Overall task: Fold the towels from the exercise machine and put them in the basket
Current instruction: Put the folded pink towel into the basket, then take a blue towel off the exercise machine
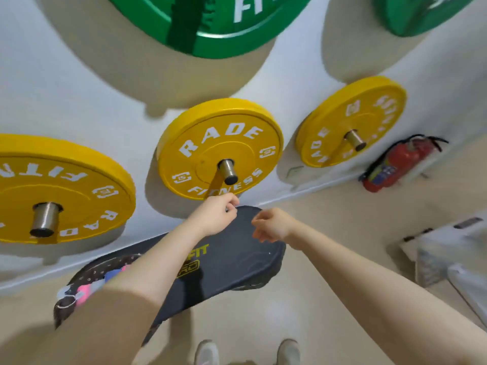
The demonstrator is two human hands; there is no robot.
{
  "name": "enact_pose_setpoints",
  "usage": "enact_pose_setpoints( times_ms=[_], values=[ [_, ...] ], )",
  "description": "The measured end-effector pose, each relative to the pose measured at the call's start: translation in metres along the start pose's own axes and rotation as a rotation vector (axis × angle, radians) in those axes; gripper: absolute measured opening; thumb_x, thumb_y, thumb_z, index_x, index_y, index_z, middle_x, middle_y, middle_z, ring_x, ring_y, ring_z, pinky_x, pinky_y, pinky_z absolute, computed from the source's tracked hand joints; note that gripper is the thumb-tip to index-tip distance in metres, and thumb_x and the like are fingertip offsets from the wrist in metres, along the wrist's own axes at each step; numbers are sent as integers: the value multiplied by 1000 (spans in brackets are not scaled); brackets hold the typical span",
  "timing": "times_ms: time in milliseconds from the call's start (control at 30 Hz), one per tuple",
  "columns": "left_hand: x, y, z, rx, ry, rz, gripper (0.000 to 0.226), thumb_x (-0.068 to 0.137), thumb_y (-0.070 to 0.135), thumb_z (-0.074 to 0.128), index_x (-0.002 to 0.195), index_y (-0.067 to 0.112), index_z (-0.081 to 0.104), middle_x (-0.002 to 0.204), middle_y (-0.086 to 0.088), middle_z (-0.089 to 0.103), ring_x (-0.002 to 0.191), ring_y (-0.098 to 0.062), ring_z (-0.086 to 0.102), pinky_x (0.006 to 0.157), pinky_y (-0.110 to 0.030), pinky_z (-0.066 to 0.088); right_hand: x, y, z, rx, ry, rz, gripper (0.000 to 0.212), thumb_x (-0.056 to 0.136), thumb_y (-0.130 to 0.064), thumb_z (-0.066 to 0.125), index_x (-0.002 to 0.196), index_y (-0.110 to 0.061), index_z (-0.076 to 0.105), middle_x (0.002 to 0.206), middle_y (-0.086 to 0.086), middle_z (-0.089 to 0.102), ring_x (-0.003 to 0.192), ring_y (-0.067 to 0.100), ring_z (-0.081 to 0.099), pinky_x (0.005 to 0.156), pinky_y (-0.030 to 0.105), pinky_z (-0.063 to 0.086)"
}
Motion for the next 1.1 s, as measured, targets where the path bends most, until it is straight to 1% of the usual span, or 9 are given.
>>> enact_pose_setpoints(
  times_ms=[167,300,367,467,567,767,867,1000,1100],
  values=[
    [18,106,33,166,-196,277,28,94,19,44,119,16,56,113,-7,63,99,-25,59,82,-29,45,-69,76,-51,291,240,156,25,92,-9,42,117,-13,47,86,13,62,57,13,54,52,22,38],
    [8,189,107,215,-357,451,27,93,16,47,119,12,56,111,-8,63,95,-24,59,81,-25,40,-138,171,-86,465,419,268,9,95,-12,42,97,-12,51,72,4,58,58,14,52,52,22,36],
    [-2,231,150,231,-430,524,27,93,16,48,119,12,56,112,-8,63,94,-23,59,82,-25,41,-178,223,-102,558,518,312,13,96,-12,43,85,-14,50,73,5,57,57,14,52,51,22,35],
    [-21,302,221,263,-522,625,28,93,19,49,119,13,56,113,-5,62,99,-20,58,81,-22,39,-245,301,-123,638,625,381,8,96,-13,43,94,-9,50,86,11,59,59,13,52,53,22,35],
    [-47,379,297,256,-596,699,26,92,18,50,117,13,57,110,-5,63,94,-18,57,78,-21,38,-317,376,-141,684,704,446,10,96,-13,43,99,-8,51,89,10,59,61,13,52,55,22,37],
    [-124,521,446,165,-764,793,23,91,16,52,112,13,59,99,-2,61,91,-20,59,82,-25,42,-462,510,-171,827,885,557,11,95,-16,43,100,-12,52,81,2,60,64,12,55,61,22,41],
    [-158,571,509,191,-871,840,23,92,19,50,113,16,58,99,1,60,93,-20,58,84,-28,43,-514,566,-176,903,981,610,11,94,-15,43,98,-11,53,83,3,61,66,12,56,62,22,42],
    [-181,627,583,235,-971,906,25,93,20,48,116,17,56,105,0,59,89,-17,57,76,-25,41,-563,632,-183,990,1097,673,12,93,-17,44,88,-16,54,81,2,62,67,13,57,58,20,40],
    [-189,670,634,295,-991,987,29,93,18,45,121,14,53,106,1,57,94,-15,54,79,-22,38,-590,683,-196,1012,1145,724,14,93,-17,44,96,-13,57,79,2,62,66,14,57,62,23,44]
  ],
)
Point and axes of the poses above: each hand's wrist, its own x-axis towards the middle knuckle, its own z-axis out of the palm, y = z × x, the point moved 5 cm from there along x, towards the middle knuckle
